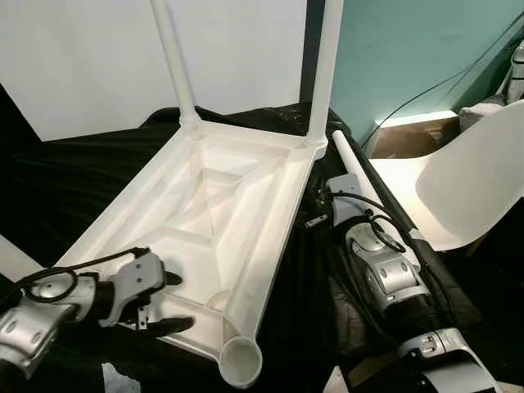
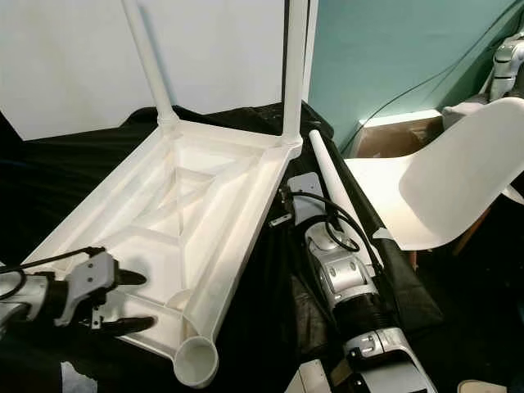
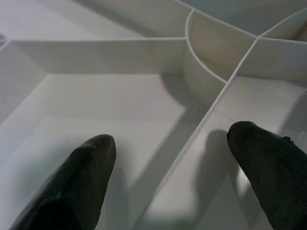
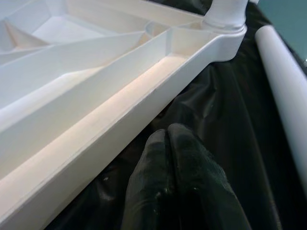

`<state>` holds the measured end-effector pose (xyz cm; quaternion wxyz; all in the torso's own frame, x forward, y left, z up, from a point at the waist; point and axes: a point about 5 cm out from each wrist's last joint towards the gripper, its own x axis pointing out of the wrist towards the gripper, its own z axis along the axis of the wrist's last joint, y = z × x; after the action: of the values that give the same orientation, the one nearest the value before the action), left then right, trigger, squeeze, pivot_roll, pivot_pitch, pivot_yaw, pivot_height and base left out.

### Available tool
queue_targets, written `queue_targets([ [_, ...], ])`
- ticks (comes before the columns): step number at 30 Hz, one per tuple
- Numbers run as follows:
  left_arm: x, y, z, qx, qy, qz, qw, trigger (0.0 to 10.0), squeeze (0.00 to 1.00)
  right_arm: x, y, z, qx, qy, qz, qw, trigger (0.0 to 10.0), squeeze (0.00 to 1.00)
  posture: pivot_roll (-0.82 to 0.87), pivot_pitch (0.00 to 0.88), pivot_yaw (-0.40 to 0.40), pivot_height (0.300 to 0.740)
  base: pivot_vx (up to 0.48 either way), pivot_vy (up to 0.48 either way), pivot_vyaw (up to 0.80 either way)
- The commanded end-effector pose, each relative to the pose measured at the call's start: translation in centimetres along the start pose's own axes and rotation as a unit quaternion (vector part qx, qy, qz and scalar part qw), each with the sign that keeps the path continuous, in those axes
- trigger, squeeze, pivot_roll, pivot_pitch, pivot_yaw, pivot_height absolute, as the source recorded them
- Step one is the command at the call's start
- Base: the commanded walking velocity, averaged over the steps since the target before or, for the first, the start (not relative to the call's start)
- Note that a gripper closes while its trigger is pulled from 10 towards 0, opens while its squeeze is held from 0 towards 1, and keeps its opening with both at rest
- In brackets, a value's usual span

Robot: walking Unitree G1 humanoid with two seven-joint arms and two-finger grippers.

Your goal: Building children table

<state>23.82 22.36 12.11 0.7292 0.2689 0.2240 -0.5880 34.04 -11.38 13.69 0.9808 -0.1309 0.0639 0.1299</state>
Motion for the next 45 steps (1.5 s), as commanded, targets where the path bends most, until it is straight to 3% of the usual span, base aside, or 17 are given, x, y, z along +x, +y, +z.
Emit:
queue_targets([
  [1, 0.8, -1.2, -0.8, 0.021, 0.032, -0.1, 0.994, 10.0, 0.0, 0.1, -0.2, -0.2, 0.012, 0.005, 0.0, 1.0, 10.0, 0.0, 0.02, 0.0, 0.001, 0.74, 0.0, 0.0, 0.0],
  [2, 2.0, -0.5, -1.2, 0.067, 0.063, -0.065, 0.994, 10.0, 0.0, 0.1, -0.1, -0.1, 0.016, 0.003, 0.002, 1.0, 10.0, 0.0, 0.02, 0.0, 0.001, 0.74, 0.0, 0.0, 0.0],
  [3, 2.4, -0.2, -1.1, 0.079, 0.066, -0.049, 0.994, 10.0, 0.0, 0.1, 0.0, 0.0, 0.019, 0.002, 0.003, 1.0, 10.0, 0.0, 0.02, 0.0, 0.001, 0.74, 0.0, 0.0, 0.0],
  [8, 3.4, 1.3, -0.9, 0.064, 0.065, 0.009, 0.996, 10.0, 0.0, 0.0, 0.1, 0.0, 0.023, 0.0, 0.007, 1.0, 10.0, 0.0, 0.01, 0.0, 0.003, 0.74, 0.0, 0.0, 0.0],
  [9, 3.5, 1.7, -1.0, 0.062, 0.07, 0.022, 0.995, 8.5, 0.0, 0.0, 0.1, 0.0, 0.024, 0.0, 0.007, 1.0, 10.0, 0.0, 0.01, 0.0, 0.003, 0.74, 0.0, 0.0, 0.0],
  [10, 3.5, 1.7, -1.0, 0.062, 0.07, 0.022, 0.995, 8.5, 0.0, 0.0, 0.1, 0.0, 0.024, 0.0, 0.007, 1.0, 10.0, 0.0, 0.01, 0.0, 0.003, 0.74, 0.0, 0.0, 0.0],
  [11, 3.6, 2.0, -1.2, 0.057, 0.074, 0.034, 0.995, 1.3, 0.0, 0.0, 0.2, 0.0, 0.025, 0.0, 0.008, 1.0, 10.0, 0.0, 0.01, 0.0, 0.006, 0.74, 0.0, 0.0, 0.0],
  [12, 3.9, 2.4, -1.6, 0.044, 0.081, 0.055, 0.994, 0.0, 0.0, -0.1, 0.2, -0.1, 0.026, 0.001, 0.008, 1.0, 10.0, 0.0, 0.01, 0.0, 0.007, 0.74, 0.0, 0.0, 0.0],
  [27, 4.9, 3.5, -2.7, -0.031, 0.095, 0.125, 0.987, 0.0, 0.0, 0.0, 0.4, -0.1, 0.028, 0.002, 0.015, 0.999, 10.0, 0.0, 0.02, 0.0, 0.0, 0.74, 0.0, 0.0, 0.0],
  [31, 5.2, 3.7, -2.5, -0.029, 0.094, 0.133, 0.986, 0.0, 0.0, 0.0, 0.4, -0.1, 0.028, 0.002, 0.017, 0.999, 10.0, 0.0, 0.02, 0.0, 0.001, 0.74, 0.0, 0.0, 0.0],
  [32, 5.3, 3.8, -2.2, -0.024, 0.087, 0.134, 0.987, 0.7, 0.0, 0.0, 0.4, -0.1, 0.028, 0.001, 0.018, 0.999, 10.0, 0.0, 0.02, 0.0, 0.001, 0.74, 0.0, 0.0, 0.0],
  [33, 5.4, 4.1, -1.5, -0.016, 0.071, 0.135, 0.988, 10.0, 0.0, 0.0, 0.5, 0.0, 0.028, 0.001, 0.019, 0.999, 10.0, 0.0, 0.02, 0.0, 0.004, 0.74, 0.0, 0.0, 0.0],
  [37, 5.4, 4.4, -0.7, -0.019, 0.047, 0.132, 0.99, 10.0, 0.0, 0.0, 0.6, 0.0, 0.028, 0.001, 0.02, 0.999, 10.0, 0.0, 0.02, 0.0, 0.008, 0.74, 0.0, 0.0, 0.0],
  [38, 5.3, 4.5, -0.2, -0.033, 0.034, 0.124, 0.991, 1.4, 0.0, 0.0, 0.6, 0.0, 0.028, 0.001, 0.02, 0.999, 10.0, 0.0, 0.02, 0.0, 0.009, 0.74, 0.0, 0.0, 0.0],
  [39, 5.2, 4.6, 0.0, -0.045, 0.025, 0.117, 0.992, 0.0, 0.0, 0.0, 0.6, 0.0, 0.029, 0.0, 0.019, 0.999, 10.0, 0.0, 0.02, 0.0, 0.012, 0.74, 0.0, 0.0, 0.0],
  [45, 5.5, 5.3, 0.6, -0.078, 0.018, 0.139, 0.987, 0.0, 0.0, -0.2, 0.5, -0.2, 0.031, 0.002, 0.015, 0.999, 10.0, 0.0, 0.01, 0.0, 0.024, 0.74, 0.0, 0.0, 0.0],
])
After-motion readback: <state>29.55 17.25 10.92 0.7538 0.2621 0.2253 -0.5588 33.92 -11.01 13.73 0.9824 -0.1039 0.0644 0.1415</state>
